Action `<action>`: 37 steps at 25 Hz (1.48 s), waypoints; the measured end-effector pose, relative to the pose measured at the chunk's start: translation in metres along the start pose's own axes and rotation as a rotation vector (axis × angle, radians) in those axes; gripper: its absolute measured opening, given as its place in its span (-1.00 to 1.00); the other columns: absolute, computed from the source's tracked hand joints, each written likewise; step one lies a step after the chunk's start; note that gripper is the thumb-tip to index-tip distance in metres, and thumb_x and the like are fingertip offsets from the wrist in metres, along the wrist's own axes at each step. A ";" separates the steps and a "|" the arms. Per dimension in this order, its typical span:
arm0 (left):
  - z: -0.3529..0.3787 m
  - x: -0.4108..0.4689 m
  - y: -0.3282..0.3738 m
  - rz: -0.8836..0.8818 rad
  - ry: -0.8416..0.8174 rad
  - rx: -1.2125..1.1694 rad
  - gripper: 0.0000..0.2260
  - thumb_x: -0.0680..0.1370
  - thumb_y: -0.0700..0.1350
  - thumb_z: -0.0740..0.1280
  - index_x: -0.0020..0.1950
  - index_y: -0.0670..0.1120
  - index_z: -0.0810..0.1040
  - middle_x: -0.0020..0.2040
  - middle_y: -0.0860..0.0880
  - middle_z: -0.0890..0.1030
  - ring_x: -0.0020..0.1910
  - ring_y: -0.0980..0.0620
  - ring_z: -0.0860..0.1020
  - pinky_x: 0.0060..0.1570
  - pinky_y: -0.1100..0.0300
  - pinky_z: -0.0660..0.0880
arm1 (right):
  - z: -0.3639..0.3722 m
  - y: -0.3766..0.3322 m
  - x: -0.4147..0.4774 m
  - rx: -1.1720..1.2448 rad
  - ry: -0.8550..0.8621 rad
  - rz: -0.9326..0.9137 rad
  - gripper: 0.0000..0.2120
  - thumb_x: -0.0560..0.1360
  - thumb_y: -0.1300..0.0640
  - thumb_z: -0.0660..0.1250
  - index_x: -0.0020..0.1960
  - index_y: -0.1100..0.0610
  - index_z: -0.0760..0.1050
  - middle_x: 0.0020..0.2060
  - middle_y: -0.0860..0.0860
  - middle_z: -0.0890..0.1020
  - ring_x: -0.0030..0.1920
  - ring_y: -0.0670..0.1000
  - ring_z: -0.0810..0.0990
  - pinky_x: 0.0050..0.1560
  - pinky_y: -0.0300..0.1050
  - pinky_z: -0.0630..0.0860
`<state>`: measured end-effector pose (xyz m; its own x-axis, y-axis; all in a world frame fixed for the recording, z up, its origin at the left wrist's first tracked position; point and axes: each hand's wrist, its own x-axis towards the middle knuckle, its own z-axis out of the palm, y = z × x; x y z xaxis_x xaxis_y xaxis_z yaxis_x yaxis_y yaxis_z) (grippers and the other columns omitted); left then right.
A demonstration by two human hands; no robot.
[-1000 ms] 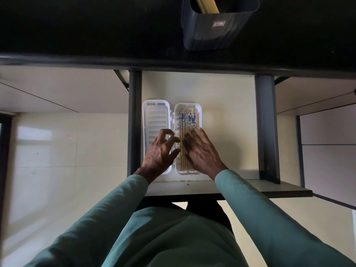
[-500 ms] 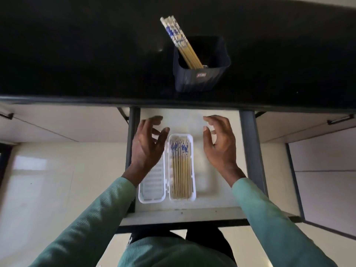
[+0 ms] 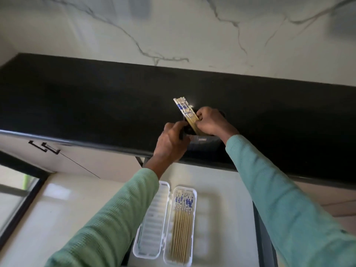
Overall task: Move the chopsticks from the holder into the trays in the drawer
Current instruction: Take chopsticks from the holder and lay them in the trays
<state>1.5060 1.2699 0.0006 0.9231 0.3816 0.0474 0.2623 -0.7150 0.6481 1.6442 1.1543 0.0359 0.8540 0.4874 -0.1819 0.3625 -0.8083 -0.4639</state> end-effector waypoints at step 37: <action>-0.104 -0.101 0.023 0.112 0.036 -0.315 -0.62 0.65 -0.15 0.36 0.48 -0.07 0.52 0.14 -0.08 0.68 0.01 -0.03 0.70 -0.03 0.02 0.68 | 0.012 -0.054 -0.127 1.055 -0.078 -0.317 -0.78 0.51 0.27 0.55 0.15 0.20 0.72 -0.06 0.08 0.80 -0.04 0.07 0.81 0.04 0.15 0.73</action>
<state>1.3891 1.2758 0.0900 0.9295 0.3348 0.1548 0.0546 -0.5398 0.8400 1.5117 1.1405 0.0734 0.7391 0.6725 0.0391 0.0284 0.0269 -0.9992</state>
